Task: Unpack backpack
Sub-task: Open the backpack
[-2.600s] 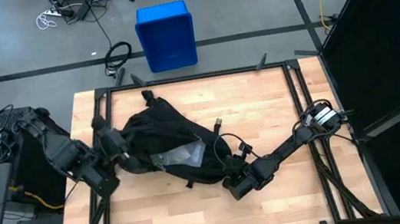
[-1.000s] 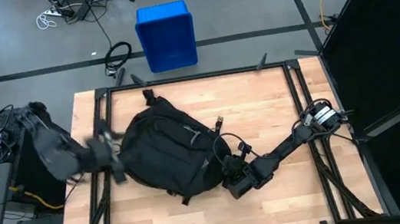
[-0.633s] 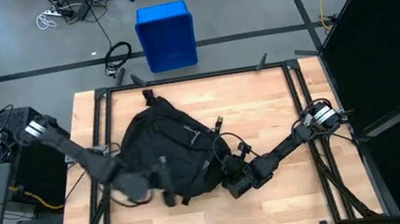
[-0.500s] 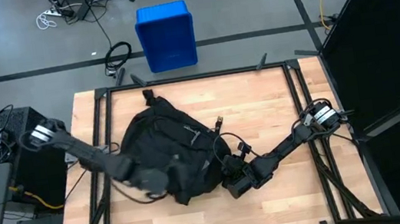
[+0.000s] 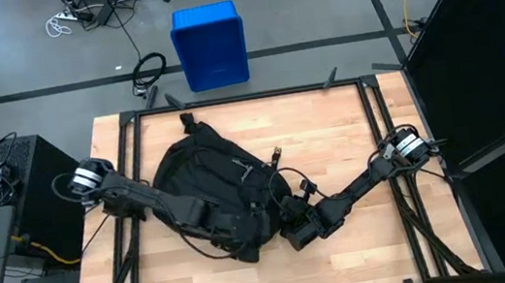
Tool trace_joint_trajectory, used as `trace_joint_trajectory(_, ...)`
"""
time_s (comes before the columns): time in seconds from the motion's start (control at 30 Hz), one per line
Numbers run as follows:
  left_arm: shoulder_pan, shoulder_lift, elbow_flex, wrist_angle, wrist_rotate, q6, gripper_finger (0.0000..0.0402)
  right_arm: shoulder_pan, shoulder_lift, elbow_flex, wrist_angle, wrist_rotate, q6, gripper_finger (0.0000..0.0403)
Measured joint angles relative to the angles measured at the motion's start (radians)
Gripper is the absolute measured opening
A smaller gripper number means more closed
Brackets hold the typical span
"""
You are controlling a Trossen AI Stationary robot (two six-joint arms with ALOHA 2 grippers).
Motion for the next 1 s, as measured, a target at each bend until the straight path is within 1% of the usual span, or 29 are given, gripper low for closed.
trace_joint_trajectory(0.1,-0.023,0.023,0.054,-0.006,0.014,-0.012,0.0235,0.0,0.0,0.0,0.001,0.0,0.0,0.0)
trace_joint_trajectory(0.27,-0.104,0.051,0.121,-0.01,-0.019,0.064,0.0235,0.0,0.0,0.0,0.002,0.001,0.0,0.0)
trace_joint_trajectory(0.4,-0.138,0.101,0.124,-0.023,0.001,0.071,0.0219,0.0,0.0,0.0,0.003,0.001,0.0,0.0)
trace_joint_trajectory(0.57,-0.132,0.21,0.123,0.009,0.109,0.013,0.0187,-0.001,0.0,-0.002,0.018,0.007,-0.001,0.0)
trace_joint_trajectory(0.7,-0.119,0.281,0.122,0.03,0.129,0.012,0.0168,-0.002,0.0,-0.002,0.023,0.007,0.0,0.0)
trace_joint_trajectory(0.73,-0.111,0.288,0.122,0.022,0.123,0.01,0.0165,-0.002,0.0,-0.002,0.023,0.007,0.0,0.0)
trace_joint_trajectory(0.8,-0.09,0.293,0.122,-0.014,0.08,-0.011,0.016,-0.002,0.0,-0.002,0.024,0.007,-0.001,0.0)
trace_joint_trajectory(0.9,-0.06,0.277,0.122,-0.067,-0.029,-0.041,0.0152,-0.002,0.0,-0.002,0.031,0.007,-0.009,0.0)
trace_joint_trajectory(1.0,-0.034,0.245,0.122,-0.122,-0.137,-0.036,0.014,-0.001,0.0,-0.002,0.036,0.007,-0.013,0.0)
